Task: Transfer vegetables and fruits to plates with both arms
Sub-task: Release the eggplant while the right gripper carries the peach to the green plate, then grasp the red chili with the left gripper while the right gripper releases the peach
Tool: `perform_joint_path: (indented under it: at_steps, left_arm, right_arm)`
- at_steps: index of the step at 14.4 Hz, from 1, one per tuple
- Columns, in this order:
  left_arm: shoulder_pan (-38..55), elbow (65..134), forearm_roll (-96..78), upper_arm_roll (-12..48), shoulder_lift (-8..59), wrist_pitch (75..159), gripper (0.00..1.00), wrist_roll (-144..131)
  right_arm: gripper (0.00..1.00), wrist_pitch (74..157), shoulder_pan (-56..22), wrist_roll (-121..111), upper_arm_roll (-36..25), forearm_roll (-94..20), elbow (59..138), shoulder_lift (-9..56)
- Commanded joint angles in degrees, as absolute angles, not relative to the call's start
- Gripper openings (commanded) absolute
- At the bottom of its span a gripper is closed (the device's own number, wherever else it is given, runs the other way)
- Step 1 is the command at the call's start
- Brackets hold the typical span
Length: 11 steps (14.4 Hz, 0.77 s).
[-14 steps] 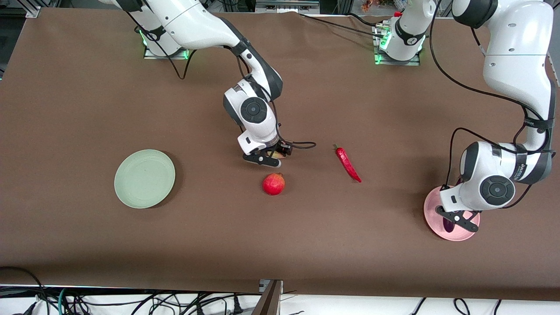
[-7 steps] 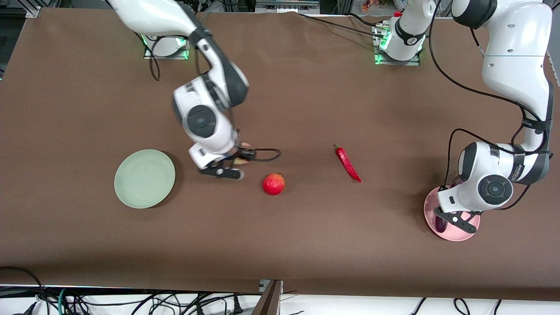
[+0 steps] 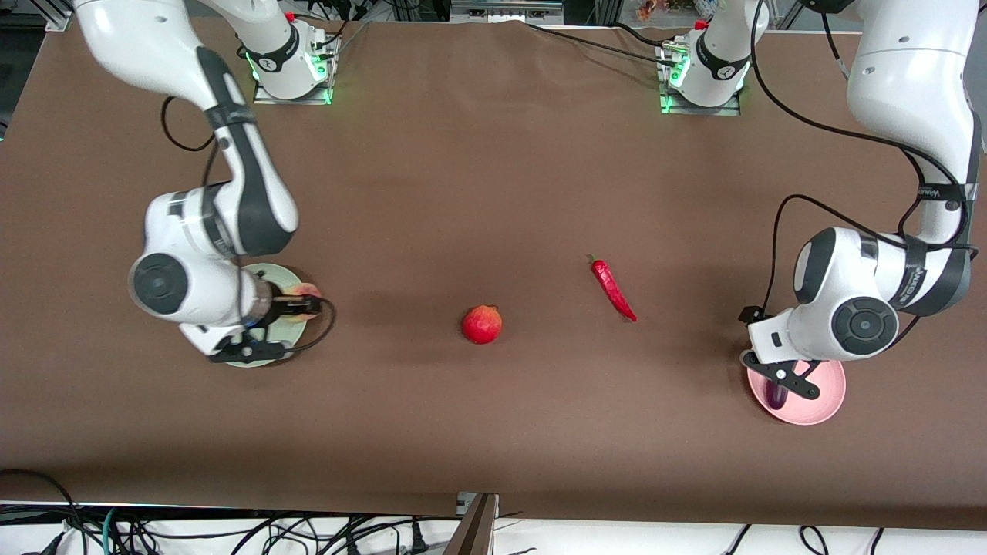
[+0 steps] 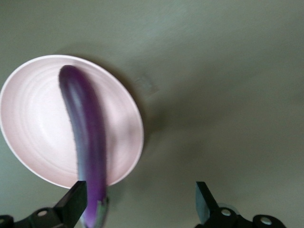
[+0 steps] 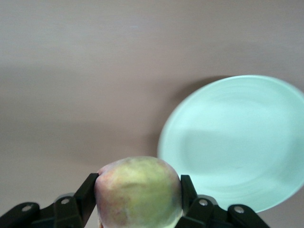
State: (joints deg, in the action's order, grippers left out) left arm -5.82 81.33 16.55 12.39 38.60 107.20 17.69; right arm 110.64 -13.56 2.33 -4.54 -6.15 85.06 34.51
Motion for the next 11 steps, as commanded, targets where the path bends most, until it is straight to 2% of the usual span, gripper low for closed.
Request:
perform_joint_path:
  at_steps: [1, 4, 6, 11]
  left_arm:
    - [-5.72, 82.26, 10.83, 13.26, 36.74, 104.34, 1.0, 12.77]
    - [-4.84, 83.58, 8.44, 17.57, 36.83, 104.24, 1.0, -1.0]
    - [-2.04, 84.46, 8.18, 18.02, 37.26, 104.5, 1.0, -9.28]
    - [5.35, 90.34, 8.09, 18.19, 39.54, 115.2, 1.0, -32.3]
  right_arm:
    - [0.44, 110.47, -9.59, -3.76, -3.87, -5.71, 85.17, 36.03]
    - [0.44, 111.18, -5.2, -7.99, -3.78, -6.06, 85.17, 38.66]
    - [0.44, 111.44, -3.96, -9.22, -3.87, -5.8, 85.17, 39.81]
    - [0.45, 113.99, -2.55, -10.63, -3.87, -5.54, 85.25, 41.92]
